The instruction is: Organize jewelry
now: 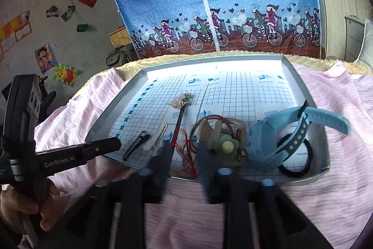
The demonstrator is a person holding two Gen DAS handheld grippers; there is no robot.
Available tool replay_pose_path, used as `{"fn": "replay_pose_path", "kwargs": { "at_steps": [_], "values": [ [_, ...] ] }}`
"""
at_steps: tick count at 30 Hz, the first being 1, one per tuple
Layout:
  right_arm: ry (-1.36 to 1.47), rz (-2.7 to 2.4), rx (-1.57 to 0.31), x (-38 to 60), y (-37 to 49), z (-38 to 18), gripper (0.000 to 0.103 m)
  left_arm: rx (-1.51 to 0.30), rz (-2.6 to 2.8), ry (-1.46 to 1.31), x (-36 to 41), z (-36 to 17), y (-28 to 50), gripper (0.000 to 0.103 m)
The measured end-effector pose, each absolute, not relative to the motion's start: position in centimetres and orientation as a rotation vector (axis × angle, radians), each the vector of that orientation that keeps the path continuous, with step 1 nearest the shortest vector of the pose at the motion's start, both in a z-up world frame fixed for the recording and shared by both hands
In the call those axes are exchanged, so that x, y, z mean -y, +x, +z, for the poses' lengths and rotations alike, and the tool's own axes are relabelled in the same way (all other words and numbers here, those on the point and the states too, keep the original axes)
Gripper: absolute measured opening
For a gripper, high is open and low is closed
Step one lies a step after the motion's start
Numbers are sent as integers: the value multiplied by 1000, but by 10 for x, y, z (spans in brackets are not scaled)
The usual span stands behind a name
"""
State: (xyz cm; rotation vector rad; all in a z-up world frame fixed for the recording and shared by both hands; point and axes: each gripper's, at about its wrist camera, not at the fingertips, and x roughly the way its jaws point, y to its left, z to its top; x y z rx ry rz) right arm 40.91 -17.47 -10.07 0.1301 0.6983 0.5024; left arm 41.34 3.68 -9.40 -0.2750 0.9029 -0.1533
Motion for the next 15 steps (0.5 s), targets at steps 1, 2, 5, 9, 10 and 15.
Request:
{"fn": "replay_pose_path", "kwargs": {
  "at_steps": [1,2,5,9,10,15],
  "values": [
    [125,497,-691,176,408,-99,40,-899,-141,-273,-39,-91,410,17],
    [127,492,-679,178,404,-96,40,-889,-130,-274,-41,-87,405,31],
    [144,476,-658,187,394,-86,44,-810,-113,-296,-48,-69,385,59],
    [159,462,-598,198,368,-64,77,-681,-84,-324,-55,-43,347,100],
    [162,464,-582,201,361,-59,84,-644,-80,-325,-55,-35,335,101],
    [192,431,-501,213,319,-31,103,-532,-84,-279,-53,-2,282,101]
  ]
}}
